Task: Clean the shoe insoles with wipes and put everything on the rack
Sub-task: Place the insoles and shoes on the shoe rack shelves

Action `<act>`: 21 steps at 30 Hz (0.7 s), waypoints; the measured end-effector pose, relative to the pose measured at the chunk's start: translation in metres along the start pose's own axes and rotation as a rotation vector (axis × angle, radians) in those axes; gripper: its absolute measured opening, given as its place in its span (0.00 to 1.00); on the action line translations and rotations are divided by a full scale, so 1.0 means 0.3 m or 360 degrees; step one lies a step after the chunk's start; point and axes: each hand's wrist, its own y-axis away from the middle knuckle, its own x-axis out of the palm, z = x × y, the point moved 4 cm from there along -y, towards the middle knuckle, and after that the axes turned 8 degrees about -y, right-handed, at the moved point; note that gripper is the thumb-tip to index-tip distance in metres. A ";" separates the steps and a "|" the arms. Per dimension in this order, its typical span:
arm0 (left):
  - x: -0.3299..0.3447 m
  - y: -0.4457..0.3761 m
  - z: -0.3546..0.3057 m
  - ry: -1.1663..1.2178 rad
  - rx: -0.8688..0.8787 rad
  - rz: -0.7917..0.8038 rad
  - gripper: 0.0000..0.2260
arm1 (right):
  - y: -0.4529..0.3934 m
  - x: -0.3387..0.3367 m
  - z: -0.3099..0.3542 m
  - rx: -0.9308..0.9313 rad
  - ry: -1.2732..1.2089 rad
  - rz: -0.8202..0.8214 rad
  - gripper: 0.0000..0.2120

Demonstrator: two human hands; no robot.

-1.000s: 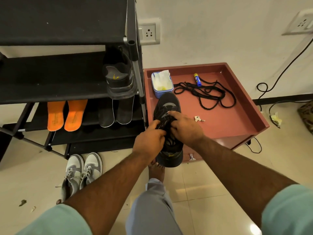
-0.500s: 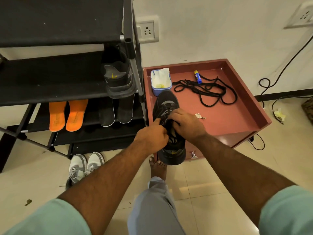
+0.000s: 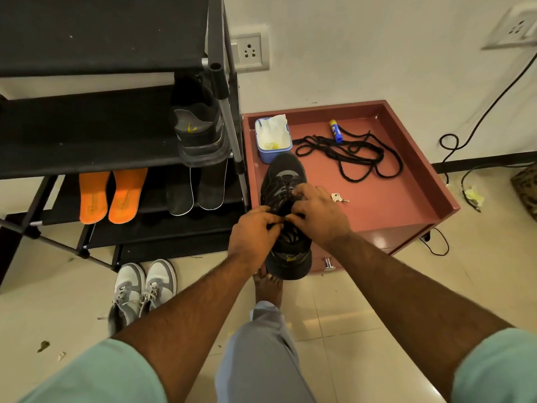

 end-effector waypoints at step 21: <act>0.033 0.013 0.004 0.0091 -0.0357 -0.0216 0.08 | -0.023 0.051 -0.047 0.0564 -0.1423 -0.0184 0.11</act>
